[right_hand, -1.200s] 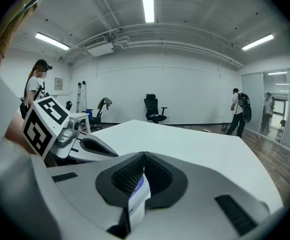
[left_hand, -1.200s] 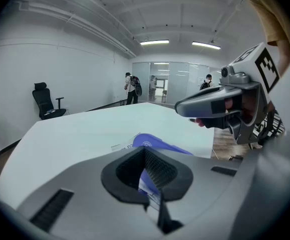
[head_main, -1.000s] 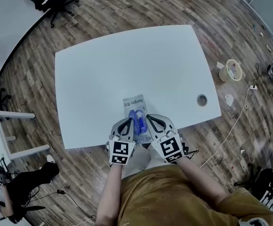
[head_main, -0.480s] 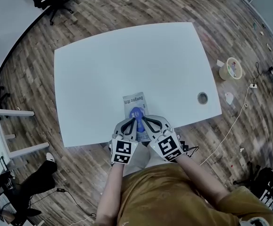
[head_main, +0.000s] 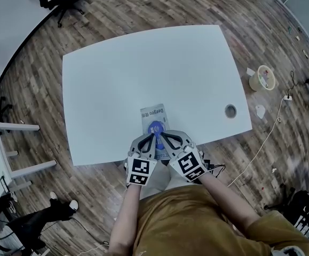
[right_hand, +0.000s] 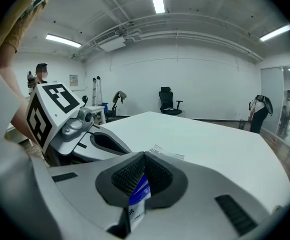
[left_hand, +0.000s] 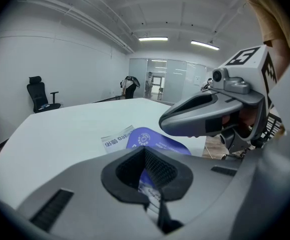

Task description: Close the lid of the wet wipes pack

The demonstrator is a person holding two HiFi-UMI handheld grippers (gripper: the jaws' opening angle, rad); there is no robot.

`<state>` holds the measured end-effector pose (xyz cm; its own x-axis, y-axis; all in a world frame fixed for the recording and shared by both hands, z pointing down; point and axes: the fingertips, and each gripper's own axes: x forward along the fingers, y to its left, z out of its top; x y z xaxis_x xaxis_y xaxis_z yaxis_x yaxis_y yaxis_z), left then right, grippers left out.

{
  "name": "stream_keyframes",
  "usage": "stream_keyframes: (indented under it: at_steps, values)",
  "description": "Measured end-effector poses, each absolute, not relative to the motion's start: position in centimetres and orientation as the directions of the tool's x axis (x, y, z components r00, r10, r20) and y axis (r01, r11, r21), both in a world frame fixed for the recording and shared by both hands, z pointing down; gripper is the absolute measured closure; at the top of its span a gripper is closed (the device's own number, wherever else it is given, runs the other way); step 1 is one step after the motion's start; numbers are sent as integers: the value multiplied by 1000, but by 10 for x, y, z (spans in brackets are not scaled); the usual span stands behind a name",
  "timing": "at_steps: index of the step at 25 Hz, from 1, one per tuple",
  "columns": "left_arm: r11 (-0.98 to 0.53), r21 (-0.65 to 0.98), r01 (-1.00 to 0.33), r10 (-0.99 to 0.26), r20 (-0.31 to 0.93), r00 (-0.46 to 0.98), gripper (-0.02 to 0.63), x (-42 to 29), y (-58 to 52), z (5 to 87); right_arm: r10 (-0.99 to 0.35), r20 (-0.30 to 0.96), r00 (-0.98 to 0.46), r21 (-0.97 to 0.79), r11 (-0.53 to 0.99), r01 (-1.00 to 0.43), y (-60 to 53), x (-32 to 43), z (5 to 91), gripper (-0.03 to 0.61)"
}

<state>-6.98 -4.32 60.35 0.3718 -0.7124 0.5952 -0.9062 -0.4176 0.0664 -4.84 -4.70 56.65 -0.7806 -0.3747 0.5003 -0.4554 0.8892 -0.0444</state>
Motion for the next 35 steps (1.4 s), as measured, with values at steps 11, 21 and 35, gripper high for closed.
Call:
stream_keyframes:
  at_steps: [11,21,35]
  values:
    - [-405,73,-911,-718,592,366,618,-72,-43,600,-360,554,-751,-37,890,-454,-48,-44,582,572]
    - [-376,77,-924,-728,592,346,618,-80,-41,601,-355,580,-734,-34,889,-456,-48,-40,597,572]
    - [-246,72,-966,-792,560,244,618,-115,-43,594,-344,608,-716,-43,886,-463,-49,-35,612,572]
